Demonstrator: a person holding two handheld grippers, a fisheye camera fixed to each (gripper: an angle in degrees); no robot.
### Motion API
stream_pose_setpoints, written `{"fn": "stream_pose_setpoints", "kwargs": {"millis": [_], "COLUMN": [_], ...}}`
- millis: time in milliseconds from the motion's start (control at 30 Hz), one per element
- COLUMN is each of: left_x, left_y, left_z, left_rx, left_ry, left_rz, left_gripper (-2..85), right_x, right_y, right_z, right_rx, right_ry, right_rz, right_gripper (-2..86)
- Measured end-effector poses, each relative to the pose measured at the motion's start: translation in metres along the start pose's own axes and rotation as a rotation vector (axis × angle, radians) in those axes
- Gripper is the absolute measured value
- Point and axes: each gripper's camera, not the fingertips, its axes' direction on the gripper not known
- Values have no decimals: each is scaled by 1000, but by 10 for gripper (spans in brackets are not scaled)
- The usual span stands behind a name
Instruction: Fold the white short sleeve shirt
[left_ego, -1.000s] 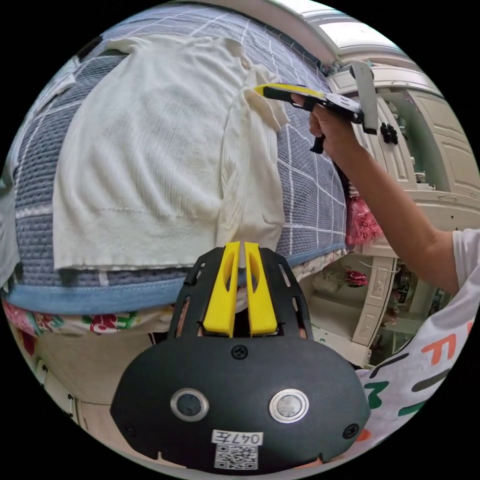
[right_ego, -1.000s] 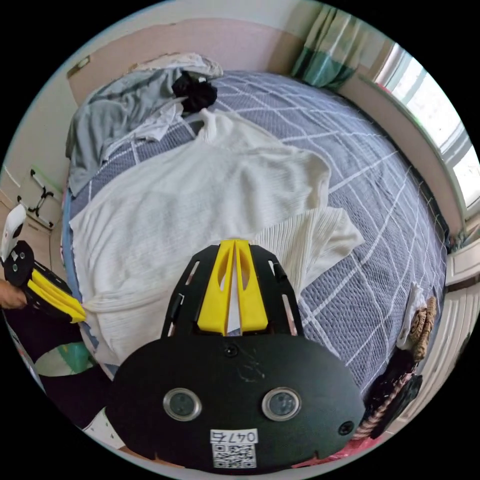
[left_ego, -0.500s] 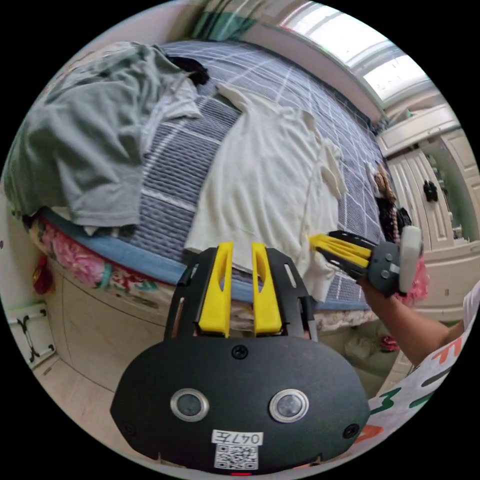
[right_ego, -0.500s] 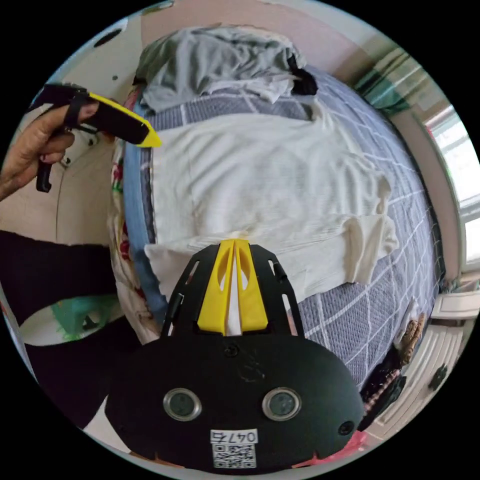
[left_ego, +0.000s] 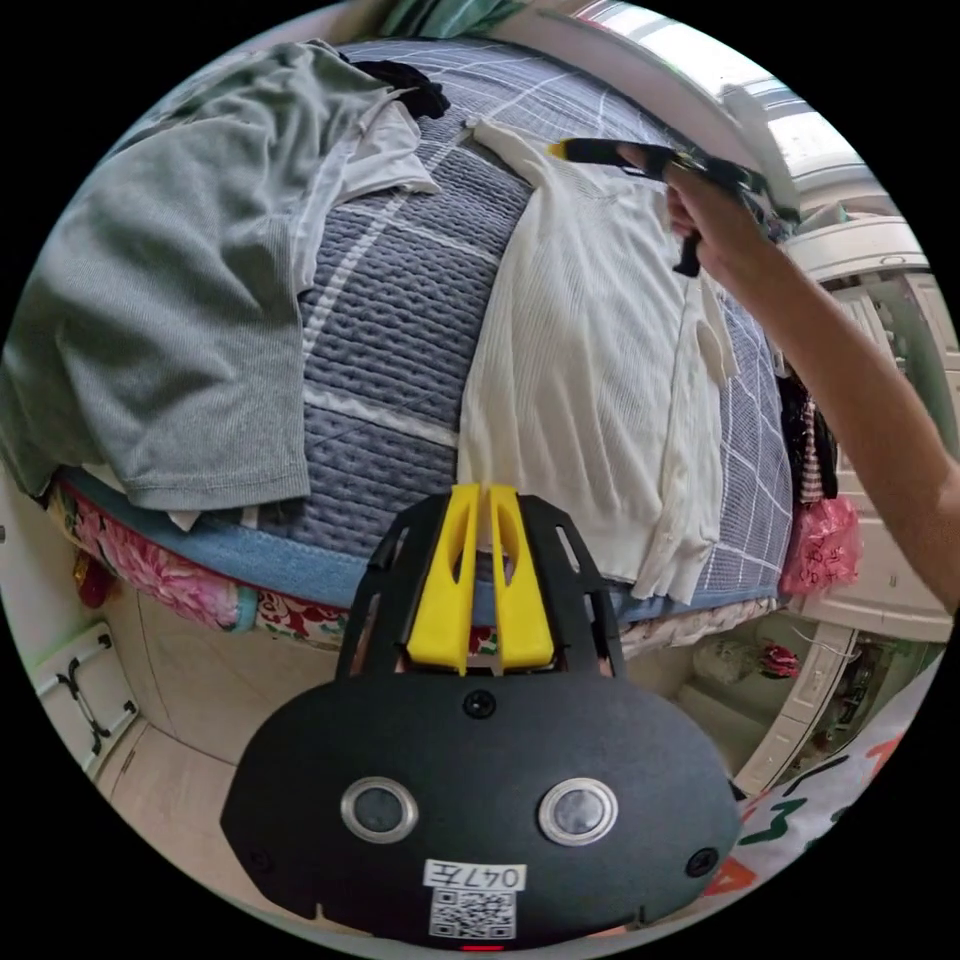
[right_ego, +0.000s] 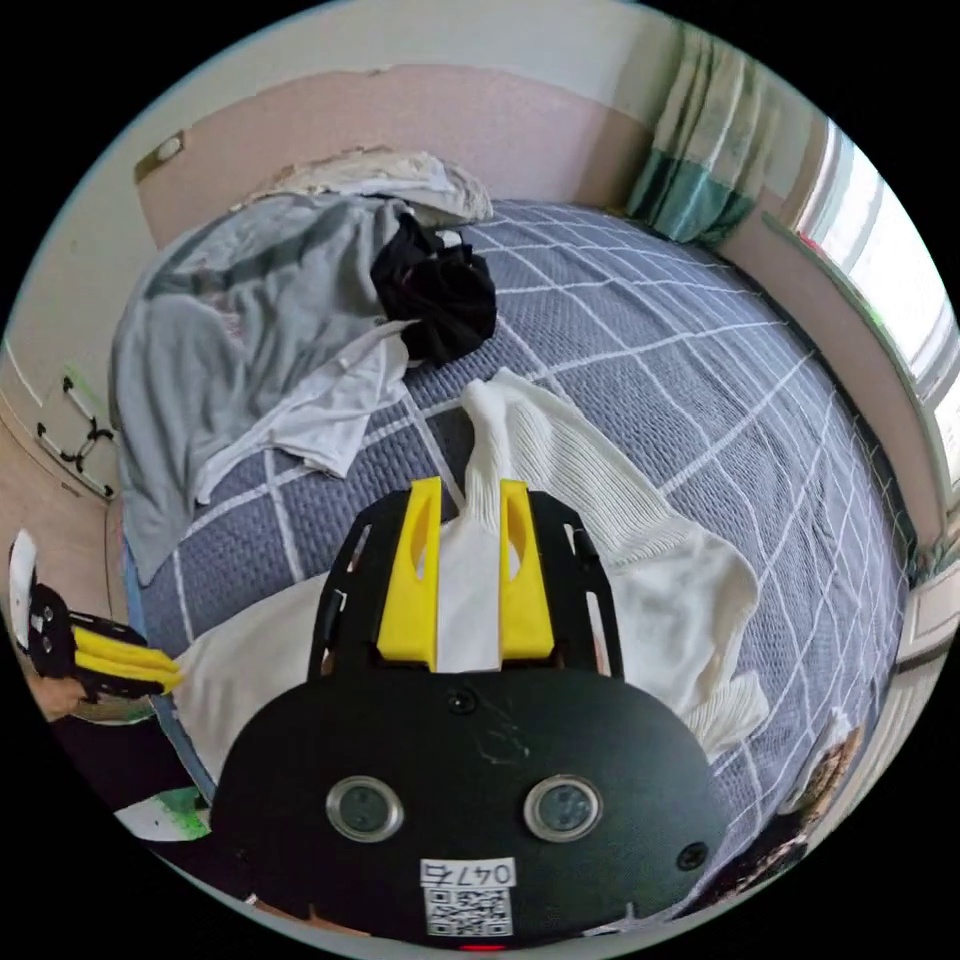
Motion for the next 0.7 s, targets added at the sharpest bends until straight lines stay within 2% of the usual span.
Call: {"fn": "stream_pose_setpoints", "kwargs": {"millis": [233, 333, 400, 500, 700], "left_x": [-12, -16, -18, -22, -19], "left_y": [-10, -14, -16, -23, -39], "left_z": [-6, -11, -14, -18, -34], "left_rx": [-2, 2, 2, -3, -1], "left_ry": [24, 44, 60, 100, 221], "left_rz": [65, 66, 67, 61, 105], "left_gripper": [-4, -5, -5, -7, -7], "right_x": [-32, -35, -29, -12, 60], "right_y": [-61, -77, -83, -83, -55], "right_z": [55, 63, 79, 96, 48], "right_rx": [-86, -51, -105, -186, -42], "right_ry": [162, 227, 229, 194, 45], "right_rz": [-316, -360, -368, -339, -79], "right_gripper": [66, 52, 30, 7, 2]}}
